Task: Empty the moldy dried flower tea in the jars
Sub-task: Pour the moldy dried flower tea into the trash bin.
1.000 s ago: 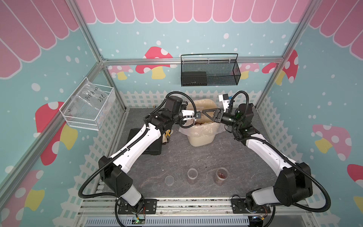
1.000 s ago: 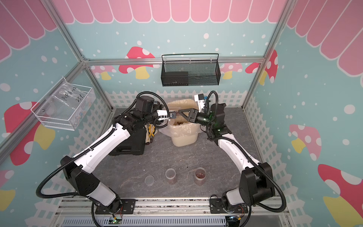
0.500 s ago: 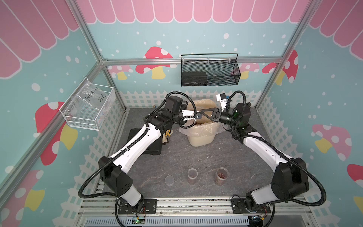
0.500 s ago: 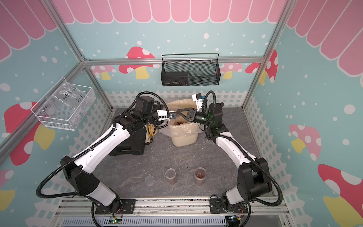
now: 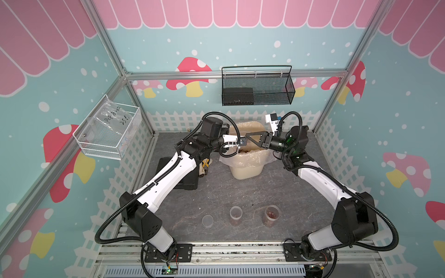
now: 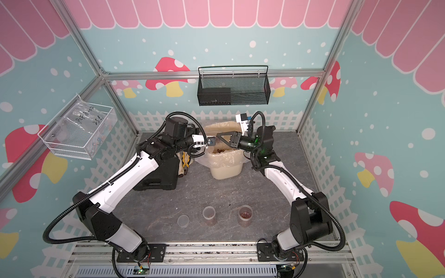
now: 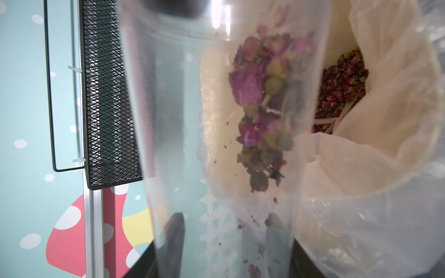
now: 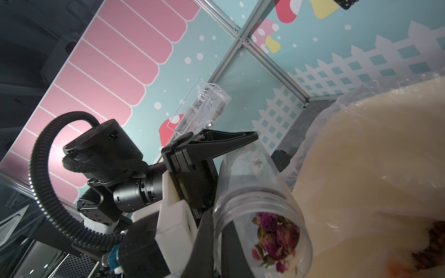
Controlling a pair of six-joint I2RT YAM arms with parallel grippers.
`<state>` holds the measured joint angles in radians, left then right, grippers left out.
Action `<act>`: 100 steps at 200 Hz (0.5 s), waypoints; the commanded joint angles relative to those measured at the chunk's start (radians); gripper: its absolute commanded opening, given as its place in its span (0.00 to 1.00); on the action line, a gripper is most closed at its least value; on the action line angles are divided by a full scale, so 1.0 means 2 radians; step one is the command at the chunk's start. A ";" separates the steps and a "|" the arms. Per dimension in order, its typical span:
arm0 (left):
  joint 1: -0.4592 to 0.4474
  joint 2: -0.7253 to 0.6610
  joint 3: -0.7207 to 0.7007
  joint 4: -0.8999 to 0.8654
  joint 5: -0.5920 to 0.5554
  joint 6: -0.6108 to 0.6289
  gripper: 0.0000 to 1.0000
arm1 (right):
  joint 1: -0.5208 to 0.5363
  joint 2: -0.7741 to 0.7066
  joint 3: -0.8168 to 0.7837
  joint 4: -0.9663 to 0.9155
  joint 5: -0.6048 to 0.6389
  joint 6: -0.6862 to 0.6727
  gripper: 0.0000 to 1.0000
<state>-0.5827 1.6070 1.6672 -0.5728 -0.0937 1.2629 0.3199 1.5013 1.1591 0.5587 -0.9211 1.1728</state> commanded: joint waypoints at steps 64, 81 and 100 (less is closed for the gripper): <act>0.007 -0.041 -0.052 0.085 0.002 -0.060 0.74 | 0.005 -0.014 -0.018 0.084 0.008 0.026 0.00; 0.008 -0.052 -0.069 0.107 0.009 -0.079 0.81 | 0.005 -0.014 -0.022 0.095 0.010 0.030 0.00; 0.009 -0.068 -0.092 0.130 0.016 -0.107 0.92 | 0.005 -0.017 -0.027 0.101 0.015 0.031 0.00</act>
<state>-0.5713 1.5234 1.5269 -0.3992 -0.0921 1.1442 0.3279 1.4979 1.1175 0.6739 -0.9138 1.2057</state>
